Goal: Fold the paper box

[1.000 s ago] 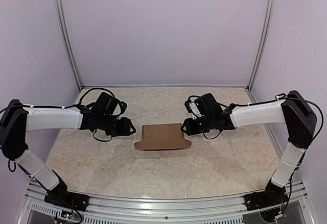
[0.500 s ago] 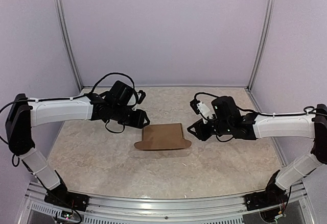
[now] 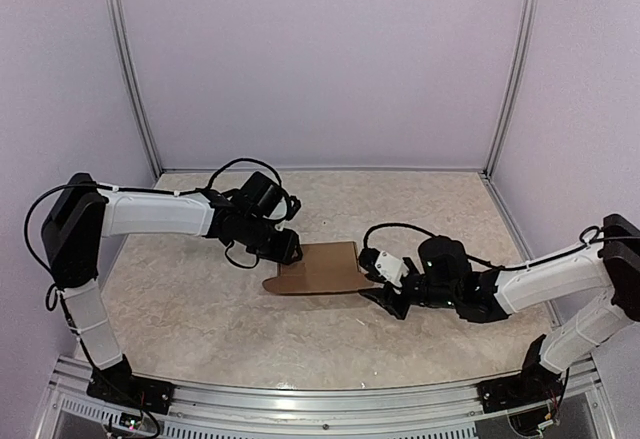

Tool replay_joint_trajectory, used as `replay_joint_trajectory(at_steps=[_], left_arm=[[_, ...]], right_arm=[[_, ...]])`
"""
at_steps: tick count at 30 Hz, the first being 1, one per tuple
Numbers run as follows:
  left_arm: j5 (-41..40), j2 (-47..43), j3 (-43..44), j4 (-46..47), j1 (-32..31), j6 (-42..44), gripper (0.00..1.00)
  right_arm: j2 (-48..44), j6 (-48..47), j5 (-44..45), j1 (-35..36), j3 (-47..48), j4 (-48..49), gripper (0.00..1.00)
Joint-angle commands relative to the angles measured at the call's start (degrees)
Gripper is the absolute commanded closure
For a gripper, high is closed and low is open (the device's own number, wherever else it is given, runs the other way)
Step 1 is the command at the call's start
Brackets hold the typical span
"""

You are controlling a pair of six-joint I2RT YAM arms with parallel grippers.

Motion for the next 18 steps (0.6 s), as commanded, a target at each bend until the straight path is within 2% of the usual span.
replay_joint_trajectory(at_steps=[1,13,18], left_arm=[[0.62,1.48,0.82,-1.19,-0.48,-0.33,0.60],[0.18,2.13,-1.38,-1.30,-0.48,-0.79,0.60],[-0.34,2.10,-1.74,-1.89,-0.48,-0.51,0.61]], right_arm=[[4.35,-5.75,7.58,1.55,-2.25,9.33,0.63],[11.81,-12.62,18.06,4.36,-1.61,14.98,0.64],[13.18,-13.44,18.42,4.68,-0.75,14.92,0.64]])
